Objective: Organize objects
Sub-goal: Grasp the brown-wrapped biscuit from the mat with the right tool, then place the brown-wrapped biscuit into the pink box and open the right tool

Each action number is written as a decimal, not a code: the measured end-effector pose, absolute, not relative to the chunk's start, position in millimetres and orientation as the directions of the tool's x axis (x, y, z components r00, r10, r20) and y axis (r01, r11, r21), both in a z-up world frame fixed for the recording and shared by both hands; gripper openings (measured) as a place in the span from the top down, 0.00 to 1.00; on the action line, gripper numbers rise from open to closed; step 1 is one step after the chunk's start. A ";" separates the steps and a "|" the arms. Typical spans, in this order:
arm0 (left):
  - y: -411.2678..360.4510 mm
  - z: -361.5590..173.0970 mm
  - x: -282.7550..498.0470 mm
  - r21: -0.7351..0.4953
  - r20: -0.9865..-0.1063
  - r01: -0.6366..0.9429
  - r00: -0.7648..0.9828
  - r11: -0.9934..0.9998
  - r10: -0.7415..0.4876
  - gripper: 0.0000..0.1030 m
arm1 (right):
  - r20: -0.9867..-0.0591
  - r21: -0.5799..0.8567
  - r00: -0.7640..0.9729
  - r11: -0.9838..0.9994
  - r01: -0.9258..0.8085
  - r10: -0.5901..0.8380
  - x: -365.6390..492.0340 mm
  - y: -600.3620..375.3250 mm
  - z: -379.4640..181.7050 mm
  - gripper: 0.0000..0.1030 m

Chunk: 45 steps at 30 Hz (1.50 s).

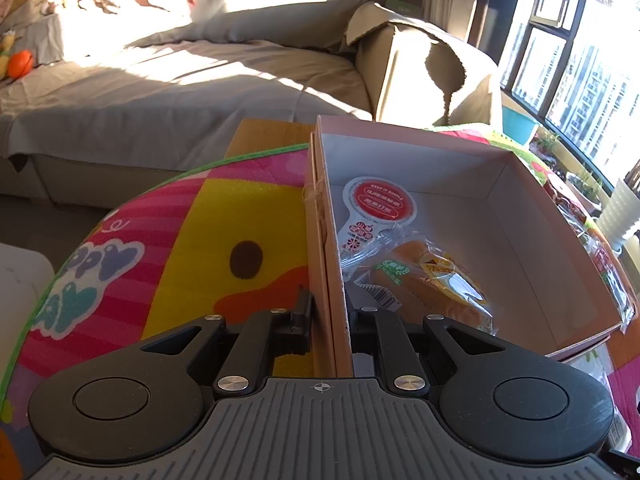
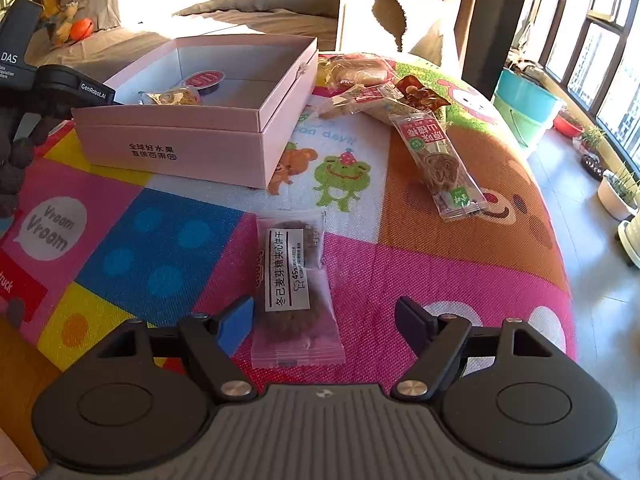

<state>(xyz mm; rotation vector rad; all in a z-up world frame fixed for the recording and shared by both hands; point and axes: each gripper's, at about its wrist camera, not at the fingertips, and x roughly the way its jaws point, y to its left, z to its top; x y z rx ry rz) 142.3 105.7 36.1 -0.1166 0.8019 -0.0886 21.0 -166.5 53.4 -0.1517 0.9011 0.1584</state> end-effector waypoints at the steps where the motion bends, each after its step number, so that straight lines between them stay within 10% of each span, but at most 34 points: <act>1: 105.3 36.1 142.0 -0.135 -0.709 0.036 0.695 0.990 -0.122 0.86 | -0.787 -0.062 0.613 0.977 -0.202 0.077 21.6 -165.6 53.2 0.25; 6: 103.3 39.3 136.7 -0.118 -0.688 0.044 0.716 0.992 -0.114 0.86 | -0.777 -0.031 0.617 0.972 -0.232 0.122 28.5 -155.7 49.5 0.30; 13: 103.5 41.8 136.2 -0.118 -0.689 0.037 0.717 0.992 -0.109 0.87 | -0.785 -0.040 0.599 0.953 -0.300 0.155 27.3 -137.6 54.3 0.64; 23: 104.2 39.9 135.8 -0.120 -0.682 0.043 0.722 0.992 -0.114 0.87 | -0.803 0.026 0.555 0.944 -0.330 0.217 10.3 -142.5 96.7 0.64; 33: 105.4 38.9 133.2 -0.131 -0.681 0.047 0.722 0.990 -0.124 0.86 | -0.601 -0.016 0.734 0.913 -0.408 0.317 39.1 -103.5 188.5 0.64; 45: 106.2 39.2 131.9 -0.133 -0.681 0.052 0.721 0.990 -0.129 0.86 | -0.605 -0.023 0.739 0.921 -0.388 0.296 118.4 -52.0 166.4 0.64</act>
